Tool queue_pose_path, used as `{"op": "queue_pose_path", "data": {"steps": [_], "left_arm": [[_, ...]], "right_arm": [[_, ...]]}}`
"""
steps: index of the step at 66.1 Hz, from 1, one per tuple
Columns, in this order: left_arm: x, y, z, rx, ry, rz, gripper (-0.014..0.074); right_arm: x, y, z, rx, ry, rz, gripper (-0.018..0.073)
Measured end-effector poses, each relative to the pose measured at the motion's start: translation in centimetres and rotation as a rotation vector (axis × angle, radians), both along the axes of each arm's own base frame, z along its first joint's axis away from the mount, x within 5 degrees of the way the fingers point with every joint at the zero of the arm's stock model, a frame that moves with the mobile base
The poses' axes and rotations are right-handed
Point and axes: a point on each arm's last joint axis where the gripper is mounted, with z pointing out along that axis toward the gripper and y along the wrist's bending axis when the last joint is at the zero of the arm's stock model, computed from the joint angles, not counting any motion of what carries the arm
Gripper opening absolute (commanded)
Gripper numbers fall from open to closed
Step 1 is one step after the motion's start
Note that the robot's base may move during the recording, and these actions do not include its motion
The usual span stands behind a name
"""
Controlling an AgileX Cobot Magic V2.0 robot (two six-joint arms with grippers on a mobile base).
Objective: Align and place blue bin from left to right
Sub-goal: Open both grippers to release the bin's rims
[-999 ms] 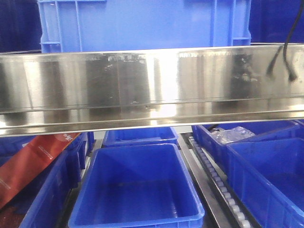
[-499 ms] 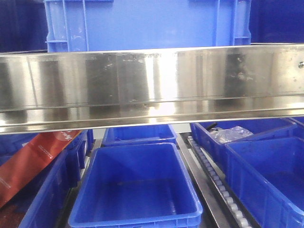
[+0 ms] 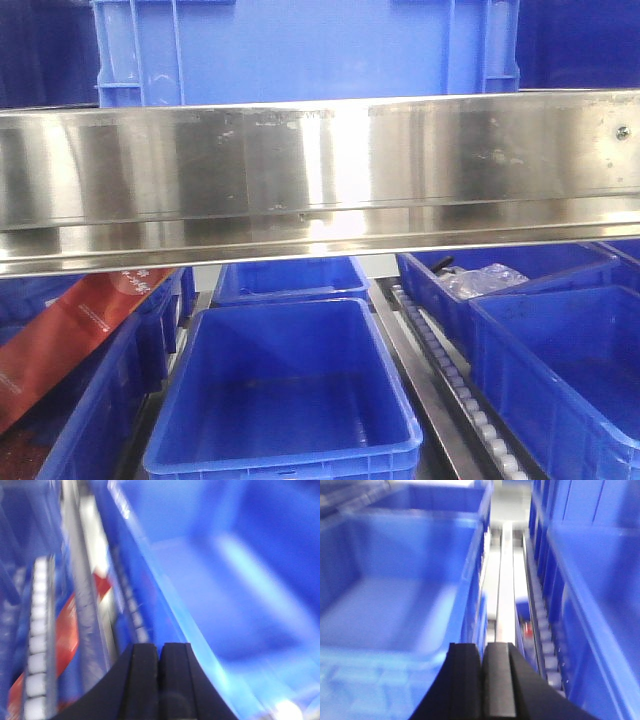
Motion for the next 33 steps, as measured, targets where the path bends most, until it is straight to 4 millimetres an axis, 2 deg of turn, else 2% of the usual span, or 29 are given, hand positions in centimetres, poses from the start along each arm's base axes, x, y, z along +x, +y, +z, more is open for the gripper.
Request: {"op": "queue_pose_path", "data": {"steps": [11, 20, 28, 33], "left_arm": [[-6.5, 1.5, -2.0, -0.030, -0.152, -0.009, -0.0111], [-11.7, 2.7, -4.5, -0.051, -0.269, -0.013, -0.0111], [-14.5, 3.4, -7.7, -0.051, -0.298, -0.012, -0.0111], [-15.6, 3.6, -9.9, -0.049, -0.298, -0.012, -0.0111]], "right_arm": [[-5.5, -0.9, -1.5, 0.015, -0.093, 0.002, -0.0070], [-8.9, -1.4, -4.6, 0.016, -0.099, 0.003, -0.0070], [-10.8, -1.8, -8.0, 0.011, -0.094, 0.003, -0.0070], [-11.5, -1.9, -10.3, 0.007, -0.084, 0.003, -0.0070]]}}
